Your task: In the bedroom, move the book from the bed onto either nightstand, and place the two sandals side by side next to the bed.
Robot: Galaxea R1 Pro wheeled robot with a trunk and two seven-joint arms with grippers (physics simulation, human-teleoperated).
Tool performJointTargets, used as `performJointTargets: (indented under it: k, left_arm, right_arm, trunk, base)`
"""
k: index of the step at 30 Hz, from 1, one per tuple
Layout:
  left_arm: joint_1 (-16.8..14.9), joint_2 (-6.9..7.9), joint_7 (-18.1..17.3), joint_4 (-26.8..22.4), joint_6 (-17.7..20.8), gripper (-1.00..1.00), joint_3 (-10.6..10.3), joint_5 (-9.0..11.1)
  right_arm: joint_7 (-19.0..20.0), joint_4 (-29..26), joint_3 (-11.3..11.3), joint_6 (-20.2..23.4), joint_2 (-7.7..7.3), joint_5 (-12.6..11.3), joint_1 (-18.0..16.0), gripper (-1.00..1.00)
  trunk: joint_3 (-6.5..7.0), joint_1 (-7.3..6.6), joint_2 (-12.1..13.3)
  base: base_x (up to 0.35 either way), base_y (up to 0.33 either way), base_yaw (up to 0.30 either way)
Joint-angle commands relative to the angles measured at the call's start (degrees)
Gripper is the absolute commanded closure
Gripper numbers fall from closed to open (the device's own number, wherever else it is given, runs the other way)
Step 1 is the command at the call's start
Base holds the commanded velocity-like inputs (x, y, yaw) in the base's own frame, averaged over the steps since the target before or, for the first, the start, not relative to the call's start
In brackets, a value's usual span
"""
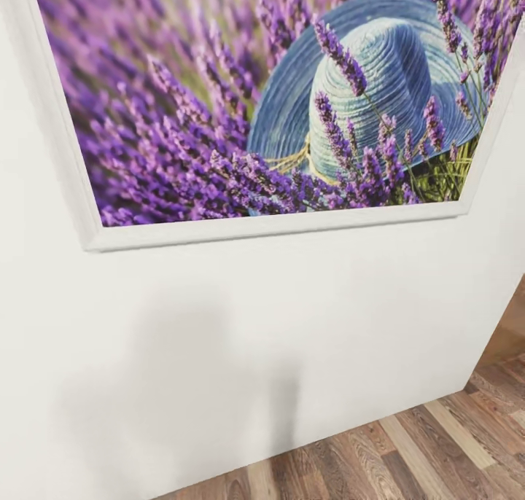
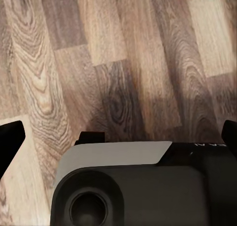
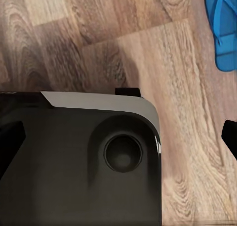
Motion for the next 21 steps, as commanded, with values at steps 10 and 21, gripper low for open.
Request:
performJointTargets:
  k: [10, 21]
  left_arm:
    - [0.0, -0.01, 0.0, -0.1, -0.1, -1.0, 0.0, 0.2]
    - [0.0, -0.01, 0.0, -0.1, -0.1, -1.0, 0.0, 0.2]
  right_arm:
    - [-0.1, 0.0, 0.1, -0.1, 0.01, -0.1, 0.0, -1.0]
    - [-0.1, 0.0, 0.1, -0.1, 0.0, -0.1, 0.0, -1.0]
  trunk:
    - [-0.04, 0.0, 0.0]
    - [-0.04, 0.0, 0.0]
  base:
    - [0.0, 0.0, -0.259]
    - [0.0, 0.0, -0.166]
